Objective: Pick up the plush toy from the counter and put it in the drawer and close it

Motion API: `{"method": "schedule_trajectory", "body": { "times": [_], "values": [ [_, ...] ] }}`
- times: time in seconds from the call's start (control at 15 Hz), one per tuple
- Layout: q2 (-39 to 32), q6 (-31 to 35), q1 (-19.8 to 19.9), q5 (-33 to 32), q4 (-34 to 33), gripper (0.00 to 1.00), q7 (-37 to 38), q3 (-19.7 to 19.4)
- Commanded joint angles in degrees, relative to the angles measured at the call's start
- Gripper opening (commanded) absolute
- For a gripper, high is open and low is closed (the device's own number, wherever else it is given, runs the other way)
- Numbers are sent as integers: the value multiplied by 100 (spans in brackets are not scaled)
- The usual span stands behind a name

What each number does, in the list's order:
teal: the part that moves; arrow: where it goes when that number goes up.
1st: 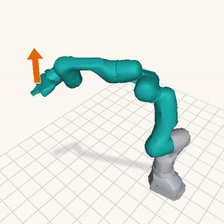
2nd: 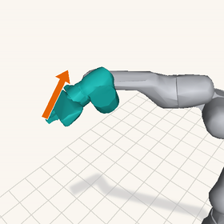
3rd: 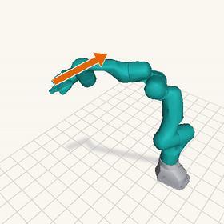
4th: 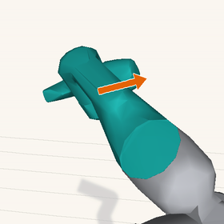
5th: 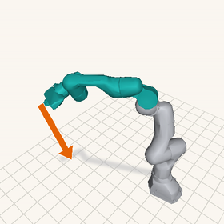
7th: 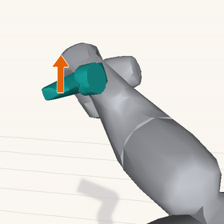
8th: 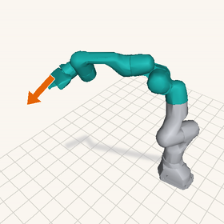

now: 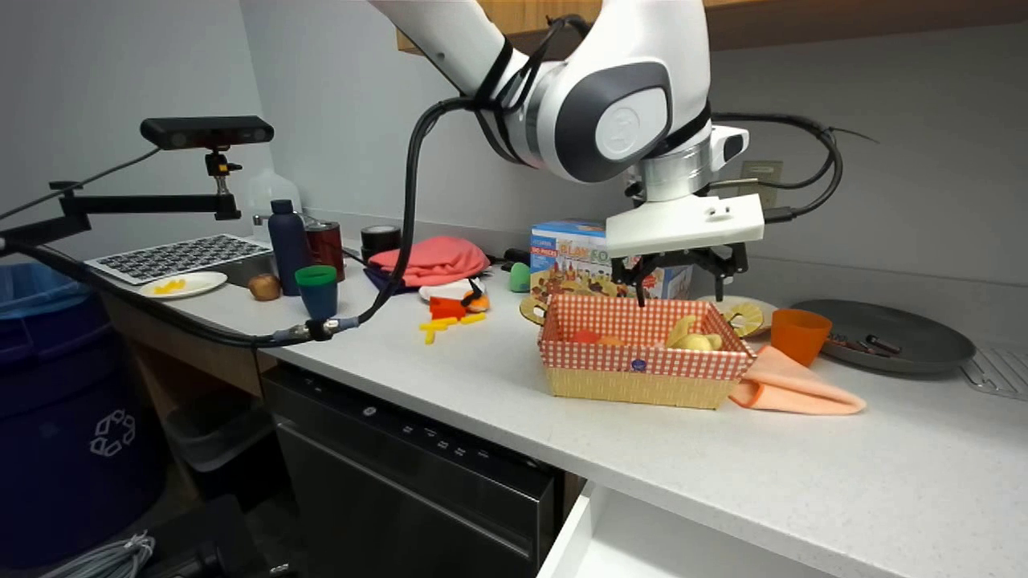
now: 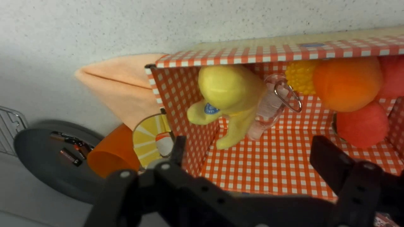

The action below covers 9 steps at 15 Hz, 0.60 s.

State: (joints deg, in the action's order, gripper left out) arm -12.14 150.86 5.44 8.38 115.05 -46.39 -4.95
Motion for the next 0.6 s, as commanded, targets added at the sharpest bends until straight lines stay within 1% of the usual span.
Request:
{"method": "schedule_trajectory", "body": {
  "times": [0.0,0.27,0.53],
  "values": [
    [-490,-45,252,-4,-534,100,-220,287],
    [-906,-168,406,-85,-862,100,-106,384],
    [-1204,-293,620,-24,-1037,100,-87,497]
  ]
}}
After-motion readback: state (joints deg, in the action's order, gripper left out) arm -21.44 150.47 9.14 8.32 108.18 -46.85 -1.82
